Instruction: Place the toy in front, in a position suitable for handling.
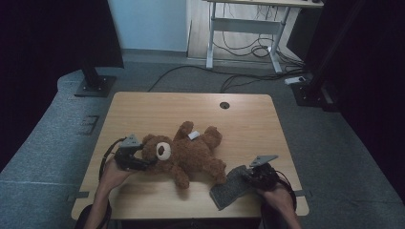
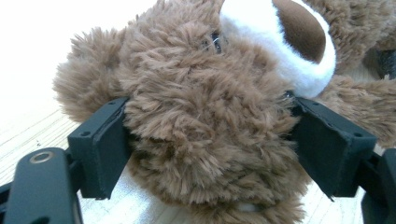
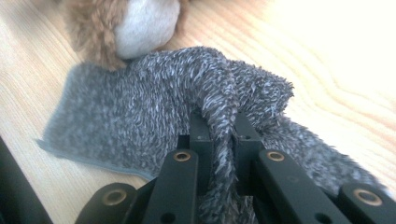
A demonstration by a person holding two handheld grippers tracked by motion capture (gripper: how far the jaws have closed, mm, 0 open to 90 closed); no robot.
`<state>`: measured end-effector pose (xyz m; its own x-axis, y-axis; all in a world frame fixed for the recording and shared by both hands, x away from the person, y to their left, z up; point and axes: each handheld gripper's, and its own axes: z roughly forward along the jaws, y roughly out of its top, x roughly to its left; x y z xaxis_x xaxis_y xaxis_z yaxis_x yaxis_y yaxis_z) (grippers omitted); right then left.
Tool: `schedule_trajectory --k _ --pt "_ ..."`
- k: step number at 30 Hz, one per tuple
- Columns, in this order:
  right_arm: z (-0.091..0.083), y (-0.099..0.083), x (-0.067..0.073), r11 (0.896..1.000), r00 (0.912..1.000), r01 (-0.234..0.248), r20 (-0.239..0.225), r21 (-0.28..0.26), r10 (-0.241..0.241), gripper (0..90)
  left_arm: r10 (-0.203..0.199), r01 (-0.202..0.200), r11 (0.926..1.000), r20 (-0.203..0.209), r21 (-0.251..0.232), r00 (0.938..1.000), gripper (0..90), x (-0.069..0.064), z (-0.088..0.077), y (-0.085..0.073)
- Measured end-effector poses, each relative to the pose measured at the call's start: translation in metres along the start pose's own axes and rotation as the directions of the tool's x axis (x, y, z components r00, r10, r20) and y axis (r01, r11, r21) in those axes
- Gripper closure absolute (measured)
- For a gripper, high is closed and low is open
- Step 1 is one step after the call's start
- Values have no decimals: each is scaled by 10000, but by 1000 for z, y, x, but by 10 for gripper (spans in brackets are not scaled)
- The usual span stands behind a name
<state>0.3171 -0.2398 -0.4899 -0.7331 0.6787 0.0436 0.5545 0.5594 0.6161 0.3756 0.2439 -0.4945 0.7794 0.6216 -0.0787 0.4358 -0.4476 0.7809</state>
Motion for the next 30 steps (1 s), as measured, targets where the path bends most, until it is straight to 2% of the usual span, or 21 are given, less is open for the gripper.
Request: schedule_trajectory --k 4,14,25,30 --pt "-10 1 -4 9996 9998 -190 37 -207 191 822 45 -45 10000 31 -8 10000 183 0 0 0" --pt "-40 11 -13 9950 9994 -314 134 -944 329 821 51 -51 10000 24 -18 10000 190 -1 0 0" --pt "-61 44 -14 9903 9998 153 169 -1383 -131 820 77 -77 10000 14 -12 10000 190 -1 -1 0" --pt "-65 66 -9 9855 9989 470 -14 -1629 -479 819 79 -79 10000 -1 -8 10000 190 -1 -1 0"
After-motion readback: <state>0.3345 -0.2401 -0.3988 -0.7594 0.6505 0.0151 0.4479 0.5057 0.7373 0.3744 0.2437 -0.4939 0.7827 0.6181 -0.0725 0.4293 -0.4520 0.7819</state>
